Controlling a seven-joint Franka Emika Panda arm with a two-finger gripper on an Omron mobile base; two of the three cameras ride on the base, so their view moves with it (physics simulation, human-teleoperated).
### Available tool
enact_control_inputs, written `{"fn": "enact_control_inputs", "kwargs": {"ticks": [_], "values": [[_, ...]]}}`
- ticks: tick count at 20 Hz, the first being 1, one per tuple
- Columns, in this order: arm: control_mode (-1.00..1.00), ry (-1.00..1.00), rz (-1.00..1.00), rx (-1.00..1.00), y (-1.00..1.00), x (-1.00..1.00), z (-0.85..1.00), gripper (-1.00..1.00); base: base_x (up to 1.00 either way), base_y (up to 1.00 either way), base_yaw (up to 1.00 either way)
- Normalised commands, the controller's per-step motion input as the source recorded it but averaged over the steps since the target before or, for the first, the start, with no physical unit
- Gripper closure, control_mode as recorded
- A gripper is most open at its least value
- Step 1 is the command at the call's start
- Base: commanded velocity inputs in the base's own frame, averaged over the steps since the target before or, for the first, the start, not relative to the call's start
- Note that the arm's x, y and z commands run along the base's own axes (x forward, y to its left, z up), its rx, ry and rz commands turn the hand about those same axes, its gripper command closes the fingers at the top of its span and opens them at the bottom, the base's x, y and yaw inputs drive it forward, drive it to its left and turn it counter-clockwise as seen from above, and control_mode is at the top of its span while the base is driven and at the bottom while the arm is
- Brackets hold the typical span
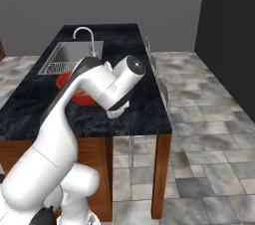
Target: Pick up the heated bread from the toaster oven and place it in the bowl. Then move the bread bowl to the dining counter.
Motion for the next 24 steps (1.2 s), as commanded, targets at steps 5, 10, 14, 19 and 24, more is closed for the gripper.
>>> {"fn": "enact_control_inputs", "kwargs": {"ticks": [5, 10, 14, 19, 24], "values": [[-1.0, 0.23, 0.0, -0.01, 0.52, 1.0, -0.56, 1.0, 0.0, 0.0, 0.0], [-1.0, -0.01, 0.0, -0.07, 0.48, 0.99, -0.6, 1.0, 0.0, 0.0, 0.0], [-1.0, -0.06, 0.0, -0.15, 0.47, 1.0, -0.66, 1.0, 0.0, 0.0, 0.0], [-1.0, -0.04, 0.0, -0.19, 0.4, 1.0, -0.75, 1.0, 0.0, 0.0, 0.0], [-1.0, -0.03, -0.01, -0.18, 0.23, 0.94, -0.84, 1.0, 0.0, 0.0, 0.0]]}}
